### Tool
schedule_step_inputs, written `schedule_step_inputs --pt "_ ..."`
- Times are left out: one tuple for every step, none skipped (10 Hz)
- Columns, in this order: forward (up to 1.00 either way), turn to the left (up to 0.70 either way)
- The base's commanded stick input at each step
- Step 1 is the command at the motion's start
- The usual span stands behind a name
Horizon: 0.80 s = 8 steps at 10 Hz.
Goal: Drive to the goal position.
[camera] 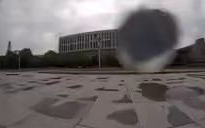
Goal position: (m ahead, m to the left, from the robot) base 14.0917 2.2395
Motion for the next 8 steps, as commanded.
schedule_step_inputs --pt "0.70 0.00" --pt "0.70 0.00" --pt "0.70 0.00" --pt "0.70 0.00" --pt "0.70 0.00" --pt "0.70 0.01" --pt "0.70 0.06" --pt "0.70 0.26"
